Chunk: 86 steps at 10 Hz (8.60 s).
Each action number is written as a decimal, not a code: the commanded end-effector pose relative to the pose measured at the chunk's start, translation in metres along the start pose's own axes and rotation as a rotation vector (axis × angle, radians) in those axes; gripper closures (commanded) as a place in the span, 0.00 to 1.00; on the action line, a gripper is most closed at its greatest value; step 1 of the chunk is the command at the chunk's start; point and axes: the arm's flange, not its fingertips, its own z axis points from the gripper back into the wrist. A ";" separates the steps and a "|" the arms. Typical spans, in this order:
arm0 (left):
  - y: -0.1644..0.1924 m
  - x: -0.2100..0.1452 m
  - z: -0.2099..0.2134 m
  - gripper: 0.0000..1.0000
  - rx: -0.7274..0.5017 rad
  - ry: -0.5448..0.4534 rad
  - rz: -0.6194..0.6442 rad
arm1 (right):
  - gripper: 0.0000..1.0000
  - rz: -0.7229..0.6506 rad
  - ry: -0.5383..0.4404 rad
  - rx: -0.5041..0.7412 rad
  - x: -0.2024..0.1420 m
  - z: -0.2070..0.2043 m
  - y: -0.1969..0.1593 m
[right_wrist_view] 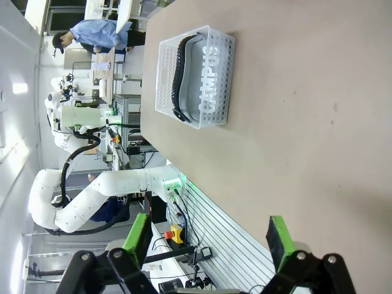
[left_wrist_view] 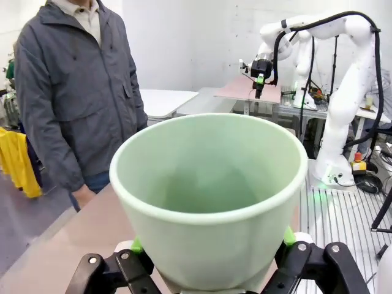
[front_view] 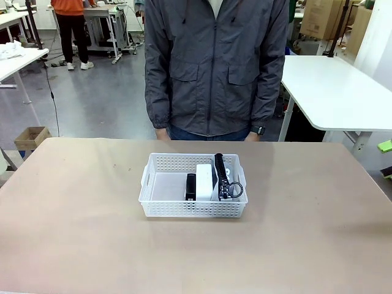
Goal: Efficiently arrange items inside the basket to fit them all.
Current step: Pick up the Reusable plastic cup and place it inside the Organizing basket.
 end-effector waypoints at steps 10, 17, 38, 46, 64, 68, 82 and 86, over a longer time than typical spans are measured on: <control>0.109 0.048 -0.185 0.13 0.118 0.156 0.987 | 0.00 0.005 0.014 -0.007 -0.003 0.004 0.001; 0.105 0.058 -0.353 0.13 0.319 0.780 1.014 | 0.00 0.005 0.014 -0.007 -0.003 0.004 0.001; 0.047 0.025 -0.498 0.13 0.828 1.059 1.031 | 0.00 0.005 0.014 -0.007 -0.003 0.004 0.001; 0.059 -0.036 -0.532 0.13 0.912 1.126 0.993 | 0.00 0.005 0.014 -0.007 -0.003 0.004 0.001; 0.039 0.006 -0.468 0.00 0.679 1.063 0.988 | 0.00 0.005 0.014 -0.007 -0.003 0.004 0.001; 0.055 0.033 -0.321 0.00 0.236 0.806 1.189 | 0.00 0.005 0.014 -0.007 -0.003 0.004 0.001; 0.043 -0.100 0.001 0.00 0.026 -0.246 1.270 | 0.00 0.005 0.014 -0.007 -0.003 0.004 0.001; 0.043 -0.100 0.001 0.00 0.026 -0.246 1.270 | 0.00 0.005 0.014 -0.007 -0.003 0.004 0.001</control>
